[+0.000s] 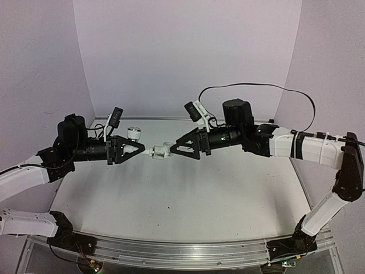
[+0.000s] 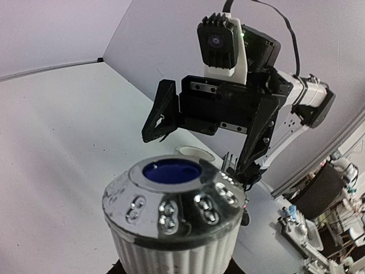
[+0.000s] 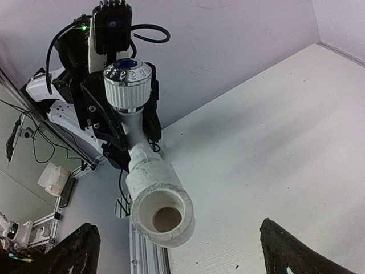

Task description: Install the water faucets

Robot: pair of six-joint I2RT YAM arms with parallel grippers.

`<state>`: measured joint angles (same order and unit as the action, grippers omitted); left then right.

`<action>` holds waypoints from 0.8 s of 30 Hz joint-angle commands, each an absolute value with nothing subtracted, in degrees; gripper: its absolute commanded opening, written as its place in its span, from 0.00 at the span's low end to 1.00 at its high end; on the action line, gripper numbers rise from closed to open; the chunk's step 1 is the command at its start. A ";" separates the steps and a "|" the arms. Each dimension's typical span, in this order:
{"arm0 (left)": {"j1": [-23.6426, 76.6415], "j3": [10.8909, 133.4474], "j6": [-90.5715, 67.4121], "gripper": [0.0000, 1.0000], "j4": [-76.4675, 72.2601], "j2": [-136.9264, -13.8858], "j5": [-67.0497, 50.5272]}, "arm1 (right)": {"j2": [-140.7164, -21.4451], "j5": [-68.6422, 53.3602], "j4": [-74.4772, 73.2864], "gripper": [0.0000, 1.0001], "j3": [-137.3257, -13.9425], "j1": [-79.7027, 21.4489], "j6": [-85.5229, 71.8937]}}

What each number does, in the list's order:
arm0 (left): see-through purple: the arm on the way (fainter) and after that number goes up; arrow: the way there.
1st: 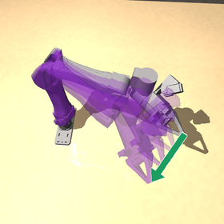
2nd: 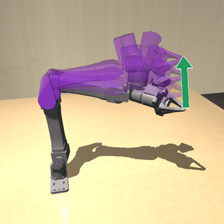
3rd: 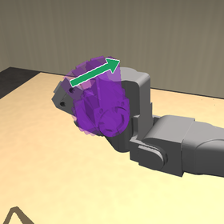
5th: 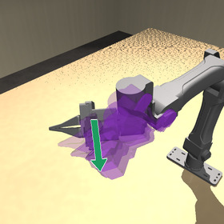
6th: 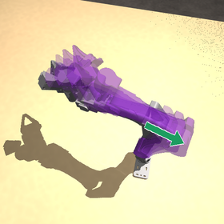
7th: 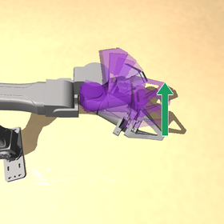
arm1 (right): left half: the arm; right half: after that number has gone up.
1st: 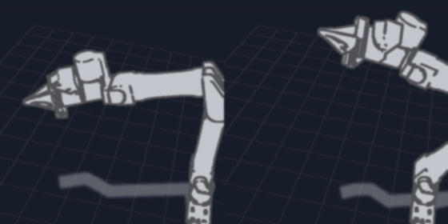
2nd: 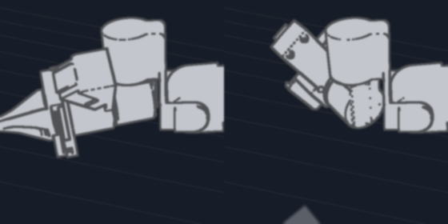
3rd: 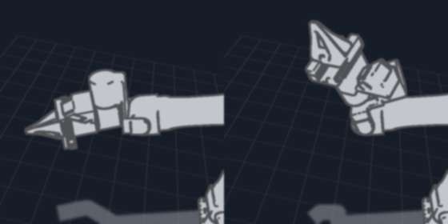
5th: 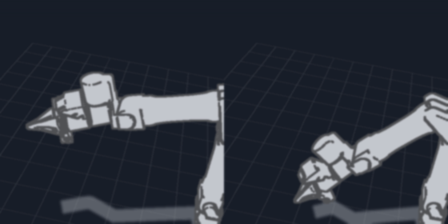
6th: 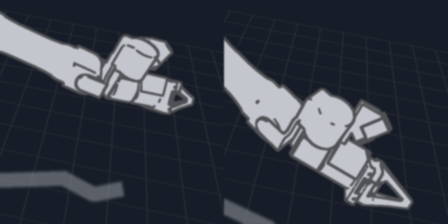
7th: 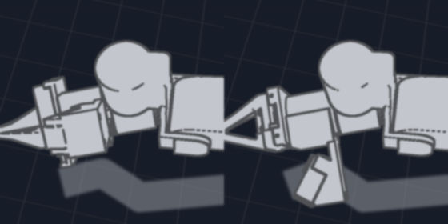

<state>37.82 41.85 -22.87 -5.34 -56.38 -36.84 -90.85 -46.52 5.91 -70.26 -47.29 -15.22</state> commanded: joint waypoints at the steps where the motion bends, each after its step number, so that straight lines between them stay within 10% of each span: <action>1: 37.80 41.65 -33.63 0.00 -8.75 -51.46 -34.10 | -95.39 -49.12 7.00 0.98 -76.06 -48.32 -12.15; 9: 37.79 43.70 -30.89 0.00 -8.99 -55.38 -37.23 | -99.06 -53.12 21.83 0.62 -75.95 -48.38 -27.72; 15: 38.36 40.75 -14.58 0.00 -19.30 -53.45 -42.14 | -102.64 -57.81 28.21 0.05 -76.45 -47.84 -48.12; 20: 39.24 38.90 3.57 0.00 -34.10 -54.41 -46.78 | -102.05 -56.37 28.38 0.05 -72.55 -46.14 -54.67; 24: 39.07 47.88 -3.31 0.00 -31.96 -61.46 -40.83 | -95.81 -46.56 16.66 0.48 -69.47 -43.32 -43.95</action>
